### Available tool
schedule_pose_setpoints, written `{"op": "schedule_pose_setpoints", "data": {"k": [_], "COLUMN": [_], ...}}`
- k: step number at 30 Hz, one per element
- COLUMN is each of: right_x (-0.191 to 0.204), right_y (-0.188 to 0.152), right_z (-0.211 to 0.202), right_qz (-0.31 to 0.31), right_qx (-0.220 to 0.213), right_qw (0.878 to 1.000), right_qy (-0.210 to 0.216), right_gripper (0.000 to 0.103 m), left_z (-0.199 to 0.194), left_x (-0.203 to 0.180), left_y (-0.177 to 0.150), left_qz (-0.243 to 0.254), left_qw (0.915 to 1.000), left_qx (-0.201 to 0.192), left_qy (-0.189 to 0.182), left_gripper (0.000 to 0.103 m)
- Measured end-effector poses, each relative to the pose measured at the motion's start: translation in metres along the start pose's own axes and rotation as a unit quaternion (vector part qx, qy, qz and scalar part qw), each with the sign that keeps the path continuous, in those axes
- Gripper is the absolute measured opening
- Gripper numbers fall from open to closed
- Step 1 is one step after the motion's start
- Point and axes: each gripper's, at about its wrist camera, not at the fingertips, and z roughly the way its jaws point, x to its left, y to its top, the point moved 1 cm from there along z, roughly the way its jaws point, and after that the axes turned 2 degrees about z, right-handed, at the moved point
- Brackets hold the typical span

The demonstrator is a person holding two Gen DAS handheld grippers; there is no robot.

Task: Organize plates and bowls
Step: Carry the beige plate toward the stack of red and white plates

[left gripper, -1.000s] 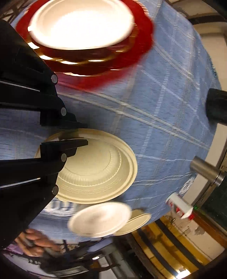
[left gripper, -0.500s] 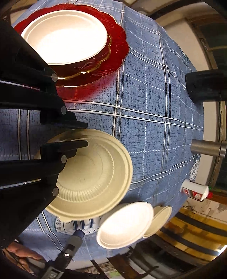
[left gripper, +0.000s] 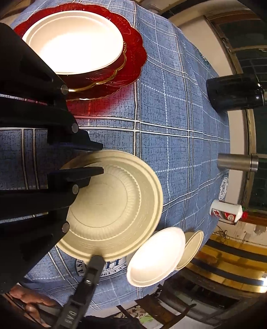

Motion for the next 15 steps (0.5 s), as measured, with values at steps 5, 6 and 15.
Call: {"op": "schedule_pose_setpoints", "data": {"k": [5, 6, 15], "right_x": [-0.003, -0.003, 0.003], "right_y": [0.001, 0.0, 0.002], "right_z": [-0.007, -0.008, -0.015], "right_qz": [0.006, 0.006, -0.008], "right_qx": [-0.004, -0.005, -0.016], "right_qw": [1.0, 1.0, 1.0], "right_qy": [-0.002, -0.001, -0.003], "right_gripper": [0.016, 0.016, 0.015], "left_z": [-0.005, -0.007, -0.017], "left_x": [-0.004, -0.006, -0.007], "left_y": [-0.003, -0.004, -0.005], "left_qz": [0.006, 0.01, 0.022], "left_qw": [0.9999, 0.9998, 0.999], "left_qx": [-0.01, -0.014, -0.039], "left_qy": [-0.009, -0.008, -0.002], "left_gripper": [0.014, 0.015, 0.015]}}
